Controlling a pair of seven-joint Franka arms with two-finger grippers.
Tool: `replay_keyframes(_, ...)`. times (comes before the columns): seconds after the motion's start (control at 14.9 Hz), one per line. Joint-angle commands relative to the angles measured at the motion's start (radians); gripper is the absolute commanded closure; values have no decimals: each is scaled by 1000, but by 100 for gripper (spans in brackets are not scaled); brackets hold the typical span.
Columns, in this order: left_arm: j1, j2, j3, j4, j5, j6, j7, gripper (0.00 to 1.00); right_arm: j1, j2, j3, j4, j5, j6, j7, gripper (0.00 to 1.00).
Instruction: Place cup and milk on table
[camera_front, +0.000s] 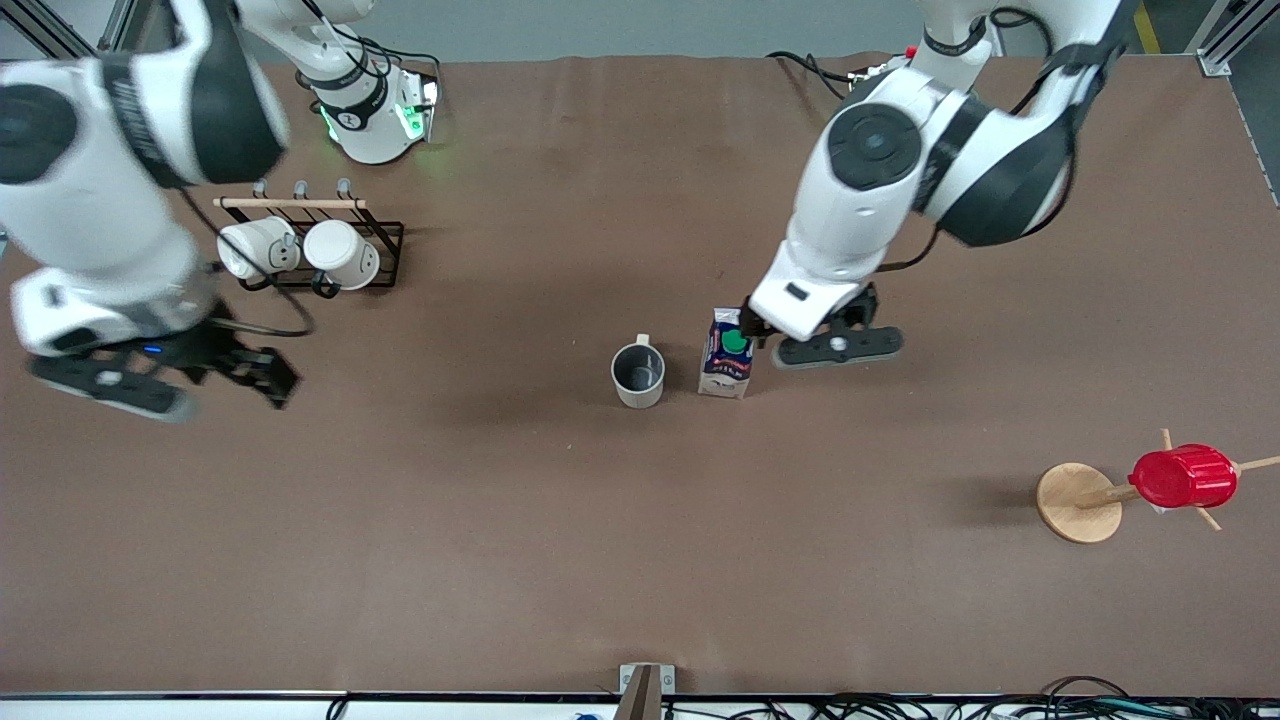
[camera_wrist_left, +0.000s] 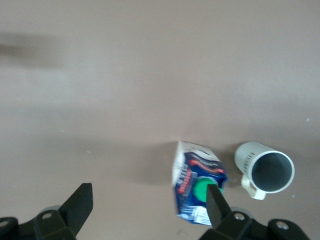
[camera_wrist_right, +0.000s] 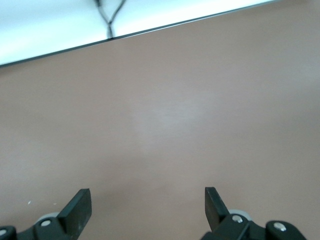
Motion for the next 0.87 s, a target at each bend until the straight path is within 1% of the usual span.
replay_keyframes(0.0, 2, -157, 107, -114, -89, 5, 119, 0, 15, -88, -137, -32, 126, -93, -184, 0)
replay_keyframes(0.2, 0, -291, 221, -194, -161, 4, 251, 0, 15, -136, -232, -32, 137, -177, -348, 0)
replay_keyframes(0.27, 0, -328, 259, -203, -195, -4, 302, 0, 15, -145, -258, -32, 140, -203, -419, 0)
replay_keyframes(0.34, 0, -354, 284, -203, -203, -43, 343, 0, 10, -148, -278, -32, 140, -214, -464, 0)
replay_keyframes(0.47, 2, -384, 340, -202, -203, -102, 426, 0, 7, -157, -291, -30, 175, -253, -484, 0)
replay_keyframes(0.67, 3, -418, 411, -200, -215, -133, 540, 0, 1, -160, -292, -32, 183, -248, -487, 0)
replay_keyframes(0.81, 17, -423, 411, -185, -212, -169, 543, 0, 2, -160, -288, -30, 183, -251, -486, 0)
